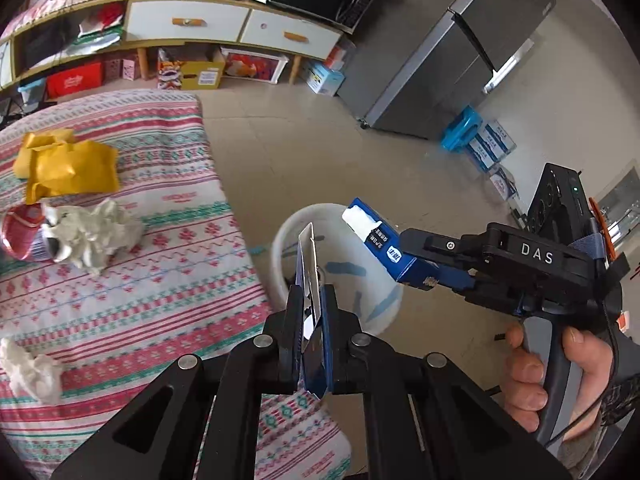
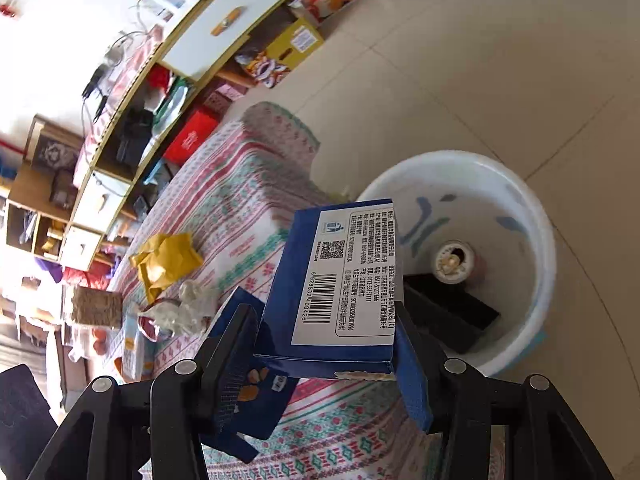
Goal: Collect trash
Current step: 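Carry both blue box pieces to the white bin and release them, then return both tools to the table toward the milk carton and tissue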
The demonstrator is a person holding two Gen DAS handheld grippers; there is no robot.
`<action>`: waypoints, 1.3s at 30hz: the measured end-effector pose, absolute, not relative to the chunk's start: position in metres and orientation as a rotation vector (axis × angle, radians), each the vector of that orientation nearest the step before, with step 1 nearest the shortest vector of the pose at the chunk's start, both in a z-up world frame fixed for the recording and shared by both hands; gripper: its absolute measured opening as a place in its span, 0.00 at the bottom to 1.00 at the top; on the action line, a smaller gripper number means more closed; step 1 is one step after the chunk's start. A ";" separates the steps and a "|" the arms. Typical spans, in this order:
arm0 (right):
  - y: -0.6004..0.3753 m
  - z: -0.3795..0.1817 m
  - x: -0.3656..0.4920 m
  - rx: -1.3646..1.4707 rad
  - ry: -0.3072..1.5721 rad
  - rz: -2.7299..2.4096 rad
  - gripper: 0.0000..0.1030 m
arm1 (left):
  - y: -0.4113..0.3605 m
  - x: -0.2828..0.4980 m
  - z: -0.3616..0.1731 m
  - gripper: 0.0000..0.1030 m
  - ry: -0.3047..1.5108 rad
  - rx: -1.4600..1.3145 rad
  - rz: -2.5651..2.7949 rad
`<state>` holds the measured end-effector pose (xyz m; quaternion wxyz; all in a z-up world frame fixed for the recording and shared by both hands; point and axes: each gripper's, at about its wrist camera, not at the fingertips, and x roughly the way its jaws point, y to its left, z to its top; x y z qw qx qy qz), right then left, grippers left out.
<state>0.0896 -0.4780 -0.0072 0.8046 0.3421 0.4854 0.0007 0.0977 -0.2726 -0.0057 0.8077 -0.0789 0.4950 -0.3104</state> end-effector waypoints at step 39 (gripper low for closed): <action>-0.474 -0.024 0.109 0.587 1.148 -0.159 0.69 | -0.246 0.129 -0.054 0.41 1.224 -0.082 -0.464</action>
